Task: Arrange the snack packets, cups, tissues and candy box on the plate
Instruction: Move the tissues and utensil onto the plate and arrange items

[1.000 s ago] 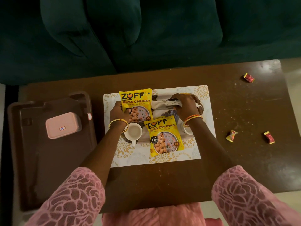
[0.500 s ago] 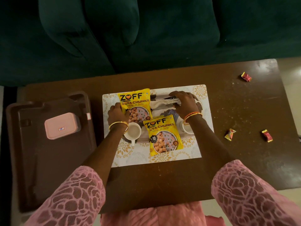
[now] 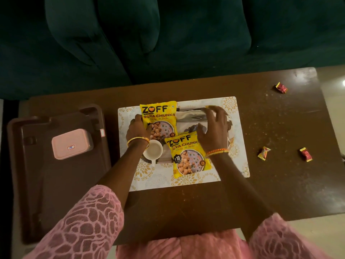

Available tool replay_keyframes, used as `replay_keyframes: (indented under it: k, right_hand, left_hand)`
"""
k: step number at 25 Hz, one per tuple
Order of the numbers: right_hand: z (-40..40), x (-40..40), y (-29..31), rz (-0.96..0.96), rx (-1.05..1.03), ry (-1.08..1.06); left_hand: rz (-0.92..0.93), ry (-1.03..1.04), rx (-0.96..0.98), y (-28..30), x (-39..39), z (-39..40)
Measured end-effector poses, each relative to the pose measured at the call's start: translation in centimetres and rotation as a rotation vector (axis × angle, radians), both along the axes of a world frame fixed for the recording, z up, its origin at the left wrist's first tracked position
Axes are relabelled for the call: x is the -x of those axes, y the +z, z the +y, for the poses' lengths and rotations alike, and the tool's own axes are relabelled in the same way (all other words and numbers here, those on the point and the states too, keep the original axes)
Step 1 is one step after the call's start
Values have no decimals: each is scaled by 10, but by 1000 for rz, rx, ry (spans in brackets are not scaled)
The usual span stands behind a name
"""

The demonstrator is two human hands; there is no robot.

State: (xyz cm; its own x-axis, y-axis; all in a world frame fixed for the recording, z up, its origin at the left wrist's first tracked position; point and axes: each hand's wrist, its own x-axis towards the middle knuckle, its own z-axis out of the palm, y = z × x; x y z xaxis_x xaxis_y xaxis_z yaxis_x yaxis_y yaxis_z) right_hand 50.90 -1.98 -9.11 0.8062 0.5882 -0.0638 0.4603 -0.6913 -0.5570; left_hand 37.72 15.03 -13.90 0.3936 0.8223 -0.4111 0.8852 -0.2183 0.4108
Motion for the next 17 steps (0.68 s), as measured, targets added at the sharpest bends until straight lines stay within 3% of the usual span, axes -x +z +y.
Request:
replay_keyframes:
  k: [2, 7, 13, 17]
  right_hand:
    - [-14, 41, -2, -65, -52, 66]
    - [-25, 89, -40, 144, 304, 103]
    - [-20, 104, -39, 214, 314, 61]
    - [-19, 103, -39, 227, 305, 56]
  left_hand:
    - [3, 28, 17, 1, 2, -4]
    - [-48, 82, 70, 11, 7, -6]
    - [-51, 178, 229, 34, 47, -39]
    - [12, 105, 191, 27, 56, -63]
